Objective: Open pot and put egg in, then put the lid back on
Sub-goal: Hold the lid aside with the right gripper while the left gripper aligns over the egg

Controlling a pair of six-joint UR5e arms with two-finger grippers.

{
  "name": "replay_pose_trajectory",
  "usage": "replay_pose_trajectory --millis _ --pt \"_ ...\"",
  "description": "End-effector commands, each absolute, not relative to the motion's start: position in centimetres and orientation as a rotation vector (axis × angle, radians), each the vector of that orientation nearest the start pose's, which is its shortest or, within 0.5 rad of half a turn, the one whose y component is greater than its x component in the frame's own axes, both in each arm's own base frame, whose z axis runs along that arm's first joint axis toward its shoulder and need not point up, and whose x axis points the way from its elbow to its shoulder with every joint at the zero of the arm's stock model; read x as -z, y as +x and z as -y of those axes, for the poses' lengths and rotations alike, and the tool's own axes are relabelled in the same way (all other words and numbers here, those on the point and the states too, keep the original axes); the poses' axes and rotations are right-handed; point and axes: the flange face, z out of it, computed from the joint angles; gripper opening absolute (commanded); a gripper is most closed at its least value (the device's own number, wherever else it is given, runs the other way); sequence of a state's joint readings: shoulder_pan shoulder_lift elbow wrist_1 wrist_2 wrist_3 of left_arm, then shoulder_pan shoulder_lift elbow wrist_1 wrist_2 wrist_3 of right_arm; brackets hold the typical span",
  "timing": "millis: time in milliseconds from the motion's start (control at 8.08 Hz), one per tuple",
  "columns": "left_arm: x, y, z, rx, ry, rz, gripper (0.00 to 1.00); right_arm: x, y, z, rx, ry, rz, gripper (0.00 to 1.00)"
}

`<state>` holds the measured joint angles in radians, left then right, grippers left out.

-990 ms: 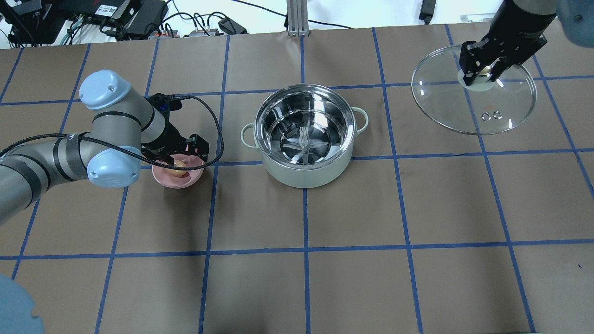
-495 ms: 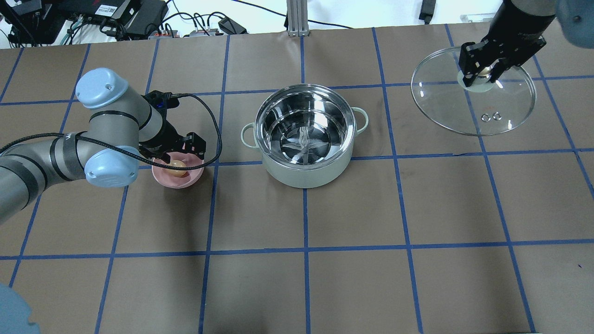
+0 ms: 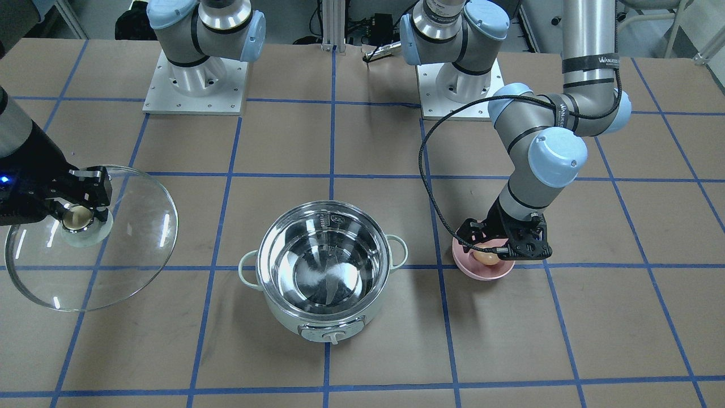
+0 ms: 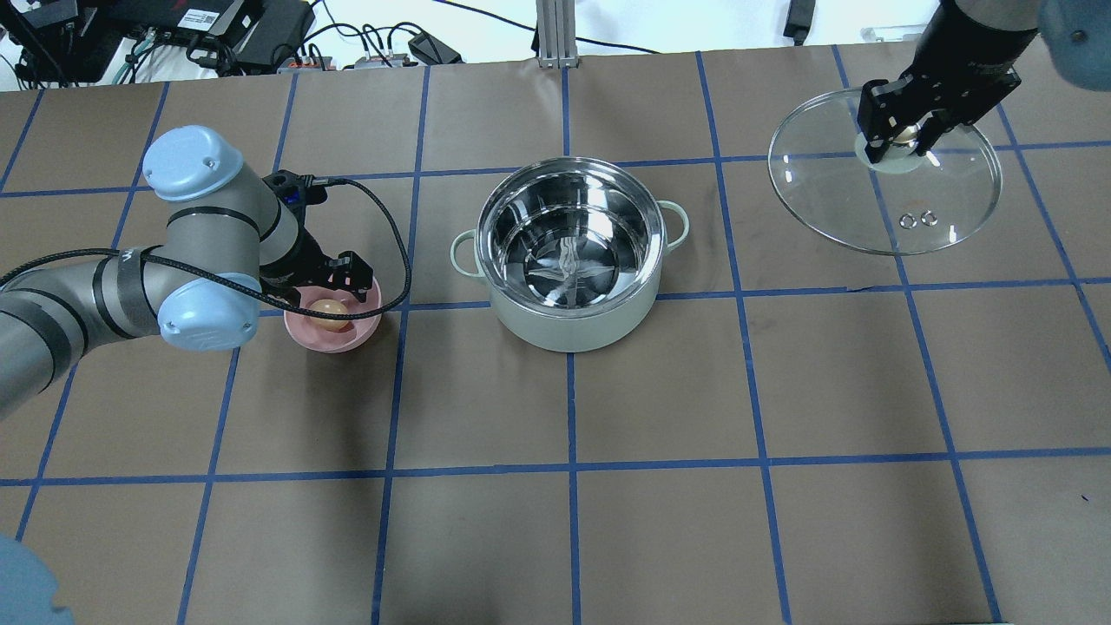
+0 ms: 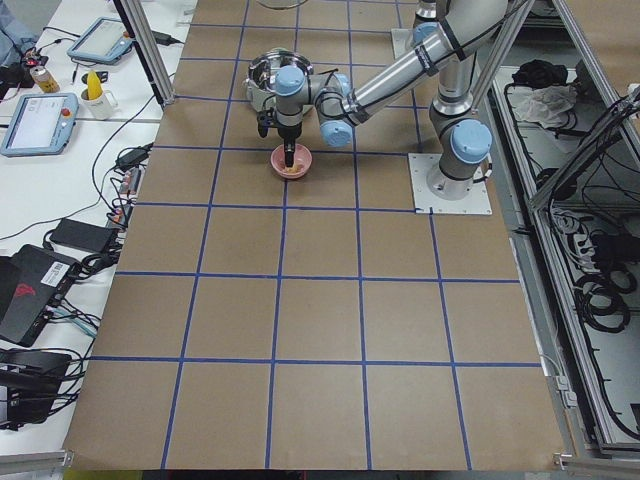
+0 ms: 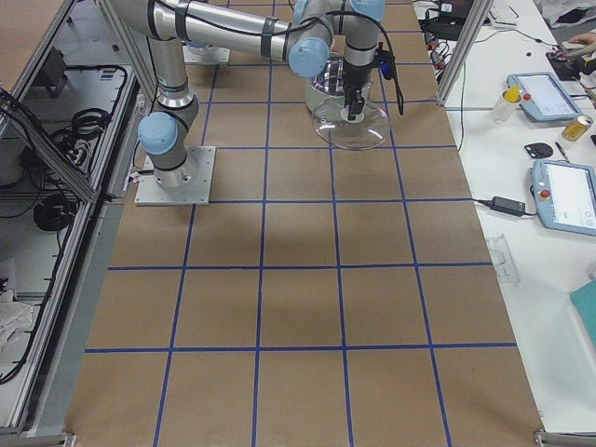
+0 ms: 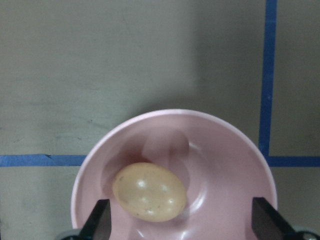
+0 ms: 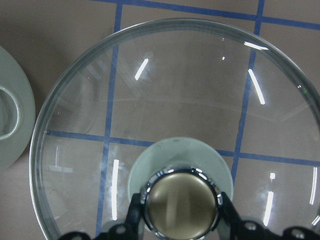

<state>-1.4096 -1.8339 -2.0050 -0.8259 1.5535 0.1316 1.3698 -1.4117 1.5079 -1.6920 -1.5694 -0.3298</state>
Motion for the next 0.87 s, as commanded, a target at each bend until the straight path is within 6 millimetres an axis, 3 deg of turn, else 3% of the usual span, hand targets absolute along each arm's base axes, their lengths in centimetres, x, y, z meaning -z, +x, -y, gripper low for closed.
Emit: replay_pose_trajectory --millis 0,743 --pt "-22.22 -4.81 53.19 0.075 -0.067 -3.136 1.0 -44.71 1.9 57.54 0.038 -0.203 -3.14 0.0" --pt "-21.8 -4.24 53.49 0.096 -0.074 -3.073 1.0 -44.14 1.98 57.28 0.014 -0.202 -3.133 0.0"
